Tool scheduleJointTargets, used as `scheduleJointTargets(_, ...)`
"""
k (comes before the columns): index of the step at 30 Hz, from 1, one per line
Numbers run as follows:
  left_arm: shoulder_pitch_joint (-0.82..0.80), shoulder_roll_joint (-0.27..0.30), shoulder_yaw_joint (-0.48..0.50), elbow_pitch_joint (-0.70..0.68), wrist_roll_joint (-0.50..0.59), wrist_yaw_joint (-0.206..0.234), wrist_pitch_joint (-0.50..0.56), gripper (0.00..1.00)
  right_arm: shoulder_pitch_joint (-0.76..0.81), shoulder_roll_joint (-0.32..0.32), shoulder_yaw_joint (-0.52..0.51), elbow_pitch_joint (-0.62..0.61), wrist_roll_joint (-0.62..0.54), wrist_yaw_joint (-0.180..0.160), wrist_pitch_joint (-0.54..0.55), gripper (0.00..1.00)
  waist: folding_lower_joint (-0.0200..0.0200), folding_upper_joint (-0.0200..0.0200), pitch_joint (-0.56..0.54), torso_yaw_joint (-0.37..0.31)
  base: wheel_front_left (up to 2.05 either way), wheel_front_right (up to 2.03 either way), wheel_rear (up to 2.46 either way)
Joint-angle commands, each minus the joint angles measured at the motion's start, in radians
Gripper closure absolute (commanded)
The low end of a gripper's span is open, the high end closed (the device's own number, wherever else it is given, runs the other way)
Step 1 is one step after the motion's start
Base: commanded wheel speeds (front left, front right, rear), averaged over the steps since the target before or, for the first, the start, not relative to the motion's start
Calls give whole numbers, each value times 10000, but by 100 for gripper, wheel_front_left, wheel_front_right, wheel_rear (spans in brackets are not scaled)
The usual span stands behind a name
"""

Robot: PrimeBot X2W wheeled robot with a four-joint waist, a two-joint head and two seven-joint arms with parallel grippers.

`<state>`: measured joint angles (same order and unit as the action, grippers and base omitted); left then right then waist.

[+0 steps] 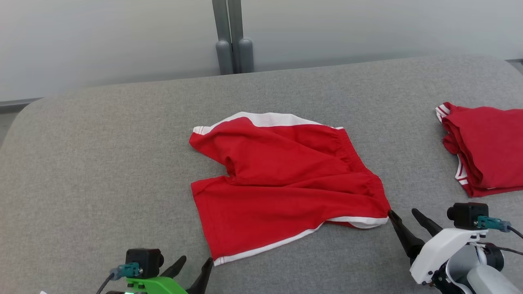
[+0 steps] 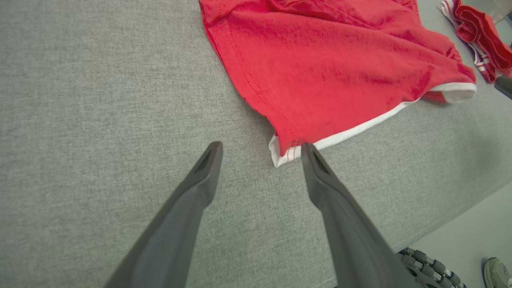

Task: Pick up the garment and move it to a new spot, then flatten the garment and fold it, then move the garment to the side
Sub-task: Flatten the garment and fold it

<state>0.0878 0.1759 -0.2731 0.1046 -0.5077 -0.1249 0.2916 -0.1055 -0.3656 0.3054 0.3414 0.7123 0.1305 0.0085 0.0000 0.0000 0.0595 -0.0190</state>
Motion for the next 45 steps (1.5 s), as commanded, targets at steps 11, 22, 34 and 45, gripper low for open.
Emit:
scheduleJointTargets(11,-1026,-130,-677,1032,-465,-61,482,0,-1234,28,1120,1156,693,5,-217,0,0,0,644,226,0,0,0)
scheduleJointTargets(22,-1728,57,-1730,1752,-990,-67,-124,37,-1693,-48,2071,1725,1342,5,-540,64,0,0,820,246,0,0,0)
scheduleJointTargets(34,-1481,815,-1846,460,-2088,-69,-865,100,-1383,-676,2446,671,2427,5,-1458,100,0,0,383,316,0,0,0)
scheduleJointTargets(45,-5304,2227,-1539,-442,-1758,-68,115,100,-3806,-1272,2209,-1067,3613,5,-766,100,0,0,1717,367,0,0,0)
